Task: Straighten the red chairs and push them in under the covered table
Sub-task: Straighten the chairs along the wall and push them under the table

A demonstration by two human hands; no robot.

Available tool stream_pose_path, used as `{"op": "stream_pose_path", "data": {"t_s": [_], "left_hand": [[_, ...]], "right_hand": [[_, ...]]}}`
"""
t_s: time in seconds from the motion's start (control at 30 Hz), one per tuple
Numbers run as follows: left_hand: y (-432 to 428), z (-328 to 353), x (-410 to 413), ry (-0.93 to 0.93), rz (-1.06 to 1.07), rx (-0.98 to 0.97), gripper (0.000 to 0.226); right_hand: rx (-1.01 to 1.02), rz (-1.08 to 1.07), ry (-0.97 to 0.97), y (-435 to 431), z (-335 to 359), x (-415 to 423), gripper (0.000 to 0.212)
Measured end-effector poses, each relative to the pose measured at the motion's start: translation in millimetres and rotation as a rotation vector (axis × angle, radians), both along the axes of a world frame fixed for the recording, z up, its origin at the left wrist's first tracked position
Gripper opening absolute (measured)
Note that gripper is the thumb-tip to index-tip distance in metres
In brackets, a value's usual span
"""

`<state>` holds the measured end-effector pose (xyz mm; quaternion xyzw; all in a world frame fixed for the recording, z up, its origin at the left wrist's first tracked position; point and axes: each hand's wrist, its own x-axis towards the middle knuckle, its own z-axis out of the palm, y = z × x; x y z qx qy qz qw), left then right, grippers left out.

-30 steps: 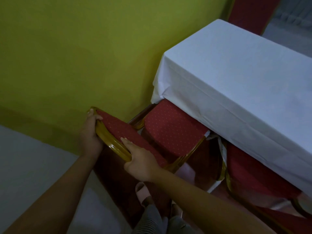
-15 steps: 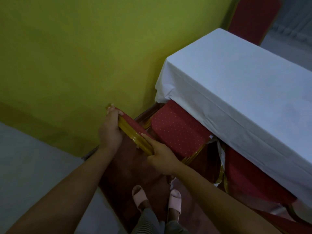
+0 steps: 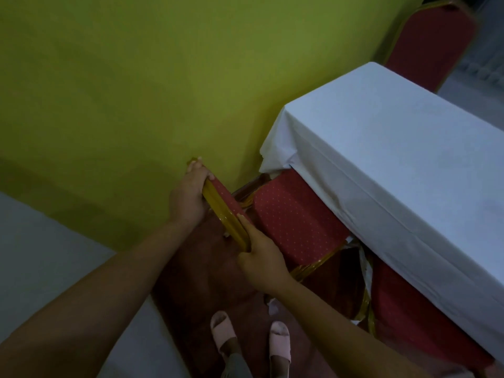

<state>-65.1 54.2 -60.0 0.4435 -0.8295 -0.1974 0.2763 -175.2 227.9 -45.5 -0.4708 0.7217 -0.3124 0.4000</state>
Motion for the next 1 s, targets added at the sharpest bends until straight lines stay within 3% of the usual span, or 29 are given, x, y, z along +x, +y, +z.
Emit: {"op": "stream_pose_path", "data": {"t_s": [0.37,0.7,1.0], "left_hand": [[-88.6,-5.1,-15.9,-0.019,-0.062,0.015,0.024],[-70.2,-10.2,-12.5,0.067,-0.043,0.021,0.033],[-17.6,1.2,-30.6,-0.025,-0.087,-0.030,0.026]], "right_hand": [[-0.062,-0.040,0.031,-77.2,-4.3,-1.2,0.085],[-0.070,0.039,0.072,-65.3,-5.1,-10.2,0.083],[-0.006,0.139,0.086,-21.3,-2.2,-57.9,0.080]]}}
